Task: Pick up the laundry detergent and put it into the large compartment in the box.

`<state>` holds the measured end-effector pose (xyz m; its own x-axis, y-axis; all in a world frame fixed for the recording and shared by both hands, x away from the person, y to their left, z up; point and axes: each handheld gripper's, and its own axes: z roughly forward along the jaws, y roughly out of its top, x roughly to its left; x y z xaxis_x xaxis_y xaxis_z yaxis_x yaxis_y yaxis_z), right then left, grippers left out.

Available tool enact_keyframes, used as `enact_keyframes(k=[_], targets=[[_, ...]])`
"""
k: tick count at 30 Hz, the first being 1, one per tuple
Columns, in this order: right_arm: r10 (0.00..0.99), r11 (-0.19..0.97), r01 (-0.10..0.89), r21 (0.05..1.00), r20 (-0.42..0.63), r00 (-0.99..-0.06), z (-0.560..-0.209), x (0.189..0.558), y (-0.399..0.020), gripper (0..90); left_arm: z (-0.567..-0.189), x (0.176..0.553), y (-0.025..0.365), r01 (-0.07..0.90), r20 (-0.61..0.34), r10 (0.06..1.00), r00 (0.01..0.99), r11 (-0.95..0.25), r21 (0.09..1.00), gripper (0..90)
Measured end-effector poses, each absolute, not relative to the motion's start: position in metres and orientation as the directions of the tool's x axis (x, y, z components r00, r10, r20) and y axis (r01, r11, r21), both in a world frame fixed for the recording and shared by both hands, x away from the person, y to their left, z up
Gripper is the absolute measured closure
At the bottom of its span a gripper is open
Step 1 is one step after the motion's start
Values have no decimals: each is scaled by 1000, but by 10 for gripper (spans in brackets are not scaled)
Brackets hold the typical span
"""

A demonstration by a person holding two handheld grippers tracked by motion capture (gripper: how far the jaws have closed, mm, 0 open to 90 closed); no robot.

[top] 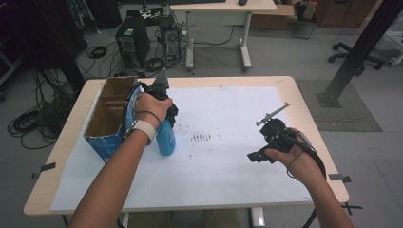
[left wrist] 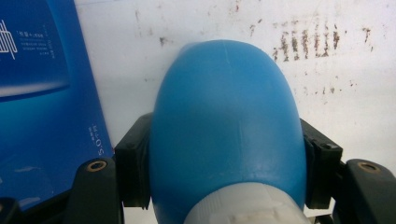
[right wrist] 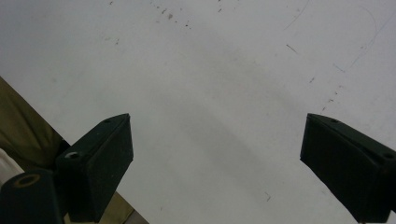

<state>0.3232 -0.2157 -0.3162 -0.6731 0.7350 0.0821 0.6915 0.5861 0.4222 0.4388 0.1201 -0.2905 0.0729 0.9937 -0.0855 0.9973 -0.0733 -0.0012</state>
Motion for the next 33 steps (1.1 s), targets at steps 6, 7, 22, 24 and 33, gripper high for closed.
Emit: enact_keyframes(k=[6, 7, 22, 24, 33], targets=[[734, 586, 692, 421, 84, -673, -317, 323, -216, 94, -288, 439, 122, 998, -73, 995, 66, -65, 18, 370], [734, 586, 692, 421, 84, -674, -317, 323, -216, 94, -288, 439, 122, 998, -73, 995, 66, -65, 18, 371], [733, 588, 691, 421, 83, -675, -317, 322, -216, 94, -287, 438, 124, 998, -77, 995, 69, -68, 14, 375], [734, 587, 691, 422, 83, -674, -317, 321, -216, 94, -285, 438, 125, 998, -86, 994, 64, -63, 9, 375], [729, 591, 686, 425, 82, -679, -316, 321, -215, 94, -273, 436, 125, 998, -90, 994, 68, -67, 9, 375]])
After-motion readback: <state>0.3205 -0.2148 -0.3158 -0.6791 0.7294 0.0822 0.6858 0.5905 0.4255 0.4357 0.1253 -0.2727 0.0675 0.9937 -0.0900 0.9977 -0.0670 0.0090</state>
